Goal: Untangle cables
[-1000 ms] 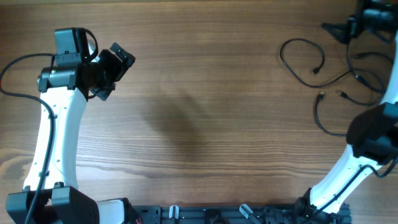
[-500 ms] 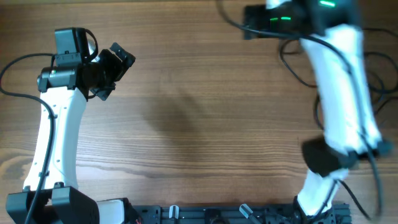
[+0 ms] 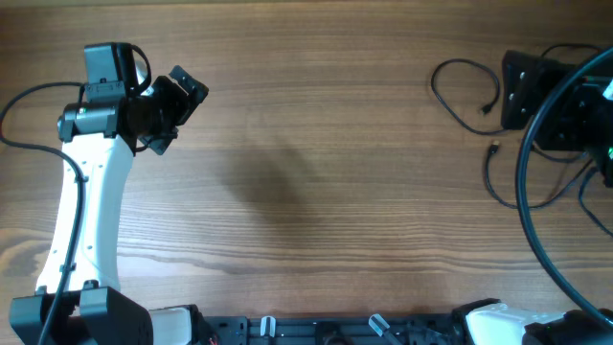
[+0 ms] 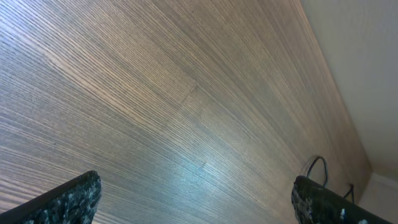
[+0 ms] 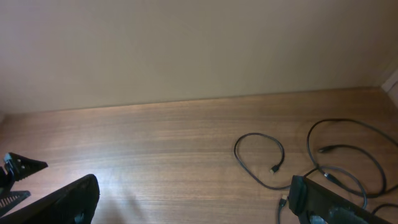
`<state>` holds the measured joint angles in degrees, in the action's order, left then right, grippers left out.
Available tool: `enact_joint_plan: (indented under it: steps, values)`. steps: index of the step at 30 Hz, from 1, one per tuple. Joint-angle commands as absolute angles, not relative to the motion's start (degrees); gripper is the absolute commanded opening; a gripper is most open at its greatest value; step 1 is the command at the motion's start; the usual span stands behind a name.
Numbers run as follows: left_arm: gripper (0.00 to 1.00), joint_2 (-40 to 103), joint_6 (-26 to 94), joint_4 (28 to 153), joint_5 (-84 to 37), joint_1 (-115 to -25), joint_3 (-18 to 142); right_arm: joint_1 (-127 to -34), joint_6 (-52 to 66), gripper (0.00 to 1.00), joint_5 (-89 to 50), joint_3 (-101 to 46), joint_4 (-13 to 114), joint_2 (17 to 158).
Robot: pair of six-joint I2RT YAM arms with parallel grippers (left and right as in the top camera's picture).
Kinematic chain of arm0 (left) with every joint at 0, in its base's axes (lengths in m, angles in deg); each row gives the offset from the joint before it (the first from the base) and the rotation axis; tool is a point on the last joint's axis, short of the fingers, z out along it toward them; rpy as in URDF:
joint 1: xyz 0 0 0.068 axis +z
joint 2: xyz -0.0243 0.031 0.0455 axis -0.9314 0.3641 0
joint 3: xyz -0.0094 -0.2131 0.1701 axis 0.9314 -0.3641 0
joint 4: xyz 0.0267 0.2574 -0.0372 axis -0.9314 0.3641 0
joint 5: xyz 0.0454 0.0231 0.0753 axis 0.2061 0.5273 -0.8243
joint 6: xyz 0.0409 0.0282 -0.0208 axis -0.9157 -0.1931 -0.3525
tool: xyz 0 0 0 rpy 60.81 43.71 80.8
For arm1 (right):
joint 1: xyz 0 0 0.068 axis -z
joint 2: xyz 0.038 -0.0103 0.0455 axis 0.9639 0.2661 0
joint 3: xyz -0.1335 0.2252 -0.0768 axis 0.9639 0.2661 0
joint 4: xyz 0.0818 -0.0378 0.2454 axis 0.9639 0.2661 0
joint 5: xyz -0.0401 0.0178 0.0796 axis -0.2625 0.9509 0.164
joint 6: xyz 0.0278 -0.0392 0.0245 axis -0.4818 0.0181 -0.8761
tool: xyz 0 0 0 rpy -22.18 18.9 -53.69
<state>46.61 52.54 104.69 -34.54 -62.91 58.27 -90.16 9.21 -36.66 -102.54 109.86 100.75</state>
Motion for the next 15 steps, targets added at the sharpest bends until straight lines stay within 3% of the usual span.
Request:
enact_joint_plan:
  steps: [1,8,10,15]
  values:
    - [1.00,47.0,51.9,104.6,-34.9,-62.6,58.6,-90.3,10.3,1.00,-37.9,-102.6,109.8,101.8]
    - [1.00,47.0,51.9,104.6,-34.9,-62.6,58.6,-90.3,10.4,1.00,-41.4,-98.7,104.7,102.9]
    - [1.00,47.0,51.9,104.6,-34.9,-62.6,58.6,-90.2,10.3,1.00,-41.3,-91.1,97.9,100.1]
    - [1.00,47.0,51.9,104.6,-34.9,-62.6,58.6,-89.6,10.4,1.00,-40.4,-50.8,62.0,85.6]
